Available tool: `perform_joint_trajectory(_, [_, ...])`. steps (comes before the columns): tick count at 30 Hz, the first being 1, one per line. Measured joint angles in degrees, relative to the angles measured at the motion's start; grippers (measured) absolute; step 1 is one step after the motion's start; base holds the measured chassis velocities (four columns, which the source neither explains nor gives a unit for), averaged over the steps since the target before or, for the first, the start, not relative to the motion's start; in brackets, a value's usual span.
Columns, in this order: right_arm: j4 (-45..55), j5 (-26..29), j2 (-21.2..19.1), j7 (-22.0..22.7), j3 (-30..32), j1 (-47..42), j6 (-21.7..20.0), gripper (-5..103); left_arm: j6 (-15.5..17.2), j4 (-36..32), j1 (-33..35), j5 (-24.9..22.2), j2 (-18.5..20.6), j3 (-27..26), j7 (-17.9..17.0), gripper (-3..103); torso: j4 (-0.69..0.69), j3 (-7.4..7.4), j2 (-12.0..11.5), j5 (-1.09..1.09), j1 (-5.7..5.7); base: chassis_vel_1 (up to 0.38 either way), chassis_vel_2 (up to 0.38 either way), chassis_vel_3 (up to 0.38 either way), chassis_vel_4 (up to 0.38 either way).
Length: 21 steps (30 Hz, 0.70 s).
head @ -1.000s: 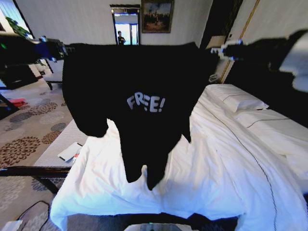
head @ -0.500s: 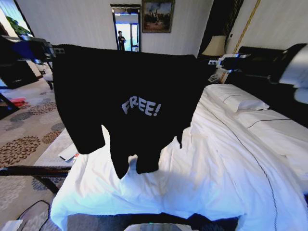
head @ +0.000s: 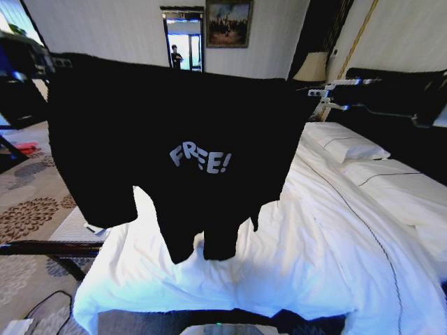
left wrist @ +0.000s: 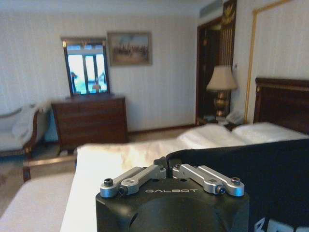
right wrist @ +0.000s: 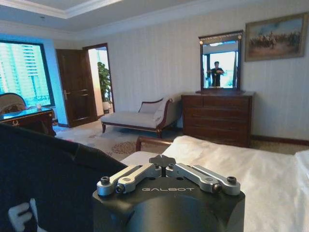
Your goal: Fold the clothes on the bed.
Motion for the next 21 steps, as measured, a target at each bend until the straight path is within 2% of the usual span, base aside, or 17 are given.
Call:
perform_joint_trajectory(1, [0.0, 0.0, 0.0, 0.0, 0.0, 0.0, 0.0, 0, 0.0, 0.0, 0.0, 0.0, 0.0, 0.0, 0.0, 1, 0.00, 0.00, 0.0, 0.00, 0.00, 0.000, 0.000, 0.000, 0.000])
perform_joint_trajectory(4, [-2.3, -6.8, 4.7, -1.3, -1.9, -4.7, 0.0, 0, -0.7, -0.3, 5.8, 8.4, -4.0, 2.4, 0.9, 1, 0.00, 0.02, 0.0, 0.03, 0.01, 0.000, 0.000, 0.000, 0.000])
perform_joint_trajectory(5, [-2.3, -6.8, 4.7, -1.3, -1.9, -4.7, 0.0, 0, -0.7, -0.3, 5.8, 8.4, -4.0, 2.4, 0.9, 1, 0.00, 0.02, 0.0, 0.03, 0.01, 0.000, 0.000, 0.000, 0.000])
perform_joint_trajectory(6, [-3.8, -9.9, 7.4, -2.0, -3.2, -6.3, 0.0, 0, -0.8, -0.3, 8.1, 13.1, -6.4, 4.4, 1.3, 1, 0.00, 0.03, 0.0, 0.01, 0.02, 0.000, 0.000, 0.000, 0.000])
perform_joint_trajectory(8, [-6.7, -14.9, 11.6, -3.3, -5.6, -7.8, 0.0, 0, -0.7, 0.1, 11.7, 19.4, -9.9, 6.6, 1.7, 1, 0.00, 0.03, 0.0, 0.01, 0.02, 0.000, 0.000, 0.000, 0.000])
perform_joint_trajectory(9, [-6.7, -14.9, 11.6, -3.3, -5.6, -7.8, 0.0, 0, -0.7, 0.1, 11.7, 19.4, -9.9, 6.6, 1.7, 1, 0.00, 0.03, 0.0, 0.01, 0.02, 0.000, 0.000, 0.000, 0.000])
perform_joint_trajectory(13, [-16.0, -25.3, 20.5, -7.4, -14.2, -7.2, 0.9, 0, -0.4, 3.8, 18.7, 29.7, -16.4, 9.2, 3.0, 1, 0.00, 0.03, 0.0, 0.00, 0.02, 0.000, 0.000, 0.000, 0.000])
perform_joint_trajectory(14, [-16.0, -25.3, 20.5, -7.4, -14.2, -7.2, 0.9, 0, -0.4, 3.8, 18.7, 29.7, -16.4, 9.2, 3.0, 1, 0.00, 0.03, 0.0, 0.00, 0.02, 0.000, 0.000, 0.000, 0.000])
perform_joint_trajectory(16, [-21.5, -28.9, 25.3, -8.8, -18.5, -5.7, 1.9, 0, -0.5, 6.2, 20.8, 34.6, -18.5, 10.1, 4.2, 1, 0.02, 0.02, 0.0, 0.02, 0.02, 0.000, 0.000, 0.000, 0.000])
perform_joint_trajectory(19, [-28.2, -33.8, 31.1, -11.3, -23.1, -4.0, 3.6, 0, -0.6, 11.5, 18.7, 40.7, -23.1, 16.0, 6.2, 1, 0.07, 0.03, 0.0, -0.03, 0.02, 0.000, 0.000, 0.000, 0.000])
perform_joint_trajectory(20, [-28.2, -33.8, 31.1, -11.3, -23.1, -4.0, 3.6, 0, -0.6, 11.5, 18.7, 40.7, -23.1, 16.0, 6.2, 1, 0.07, 0.03, 0.0, -0.03, 0.02, 0.000, 0.000, 0.000, 0.000])
perform_joint_trajectory(21, [-30.2, -35.1, 32.6, -11.8, -24.1, -3.7, 4.0, 0, -0.6, 13.2, 16.7, 41.7, -24.9, 19.0, 6.2, 1, 0.07, 0.03, 0.0, -0.05, 0.03, 0.000, 0.000, 0.000, 0.000])
